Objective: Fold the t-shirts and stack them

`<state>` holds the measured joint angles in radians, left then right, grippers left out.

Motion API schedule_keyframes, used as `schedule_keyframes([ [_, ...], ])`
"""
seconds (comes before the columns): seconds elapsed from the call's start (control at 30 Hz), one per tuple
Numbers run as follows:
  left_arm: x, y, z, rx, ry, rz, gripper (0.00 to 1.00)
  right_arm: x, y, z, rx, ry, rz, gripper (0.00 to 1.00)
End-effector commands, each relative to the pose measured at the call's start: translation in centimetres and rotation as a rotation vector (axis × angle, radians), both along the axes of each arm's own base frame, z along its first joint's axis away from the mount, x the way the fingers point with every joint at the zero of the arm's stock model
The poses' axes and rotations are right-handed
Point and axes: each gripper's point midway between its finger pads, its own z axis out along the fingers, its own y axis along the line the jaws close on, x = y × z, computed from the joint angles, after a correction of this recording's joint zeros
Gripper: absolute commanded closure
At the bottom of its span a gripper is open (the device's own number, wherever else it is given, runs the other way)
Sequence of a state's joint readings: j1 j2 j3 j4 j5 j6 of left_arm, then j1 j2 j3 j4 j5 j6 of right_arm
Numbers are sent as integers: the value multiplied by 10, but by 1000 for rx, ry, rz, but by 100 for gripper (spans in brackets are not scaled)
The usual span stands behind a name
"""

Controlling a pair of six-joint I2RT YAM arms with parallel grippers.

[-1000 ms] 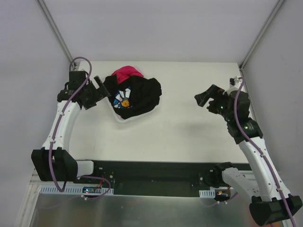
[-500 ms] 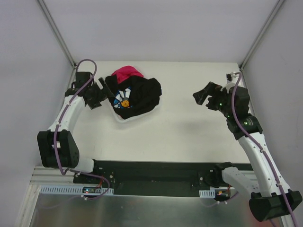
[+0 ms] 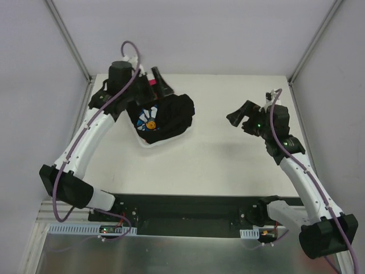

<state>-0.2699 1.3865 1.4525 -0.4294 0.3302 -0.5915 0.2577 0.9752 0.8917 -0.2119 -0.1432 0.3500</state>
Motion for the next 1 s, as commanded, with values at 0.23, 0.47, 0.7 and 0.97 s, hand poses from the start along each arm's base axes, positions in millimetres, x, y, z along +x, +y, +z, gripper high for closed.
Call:
schedule_keyframes([
  [0.23, 50, -169, -29, 116, -58, -163, 1, 5, -67, 39, -158, -36, -314, 4],
  [0.47, 80, -246, -74, 11, 61, -132, 2, -48, -111, 43, -214, -37, -460, 4],
  [0.7, 75, -257, -143, 71, 181, -27, 3, -74, -118, 35, -229, -15, -467, 4],
  [0.97, 60, -213, -196, 215, 246, 83, 4, -55, -102, 37, -294, 29, -338, 4],
])
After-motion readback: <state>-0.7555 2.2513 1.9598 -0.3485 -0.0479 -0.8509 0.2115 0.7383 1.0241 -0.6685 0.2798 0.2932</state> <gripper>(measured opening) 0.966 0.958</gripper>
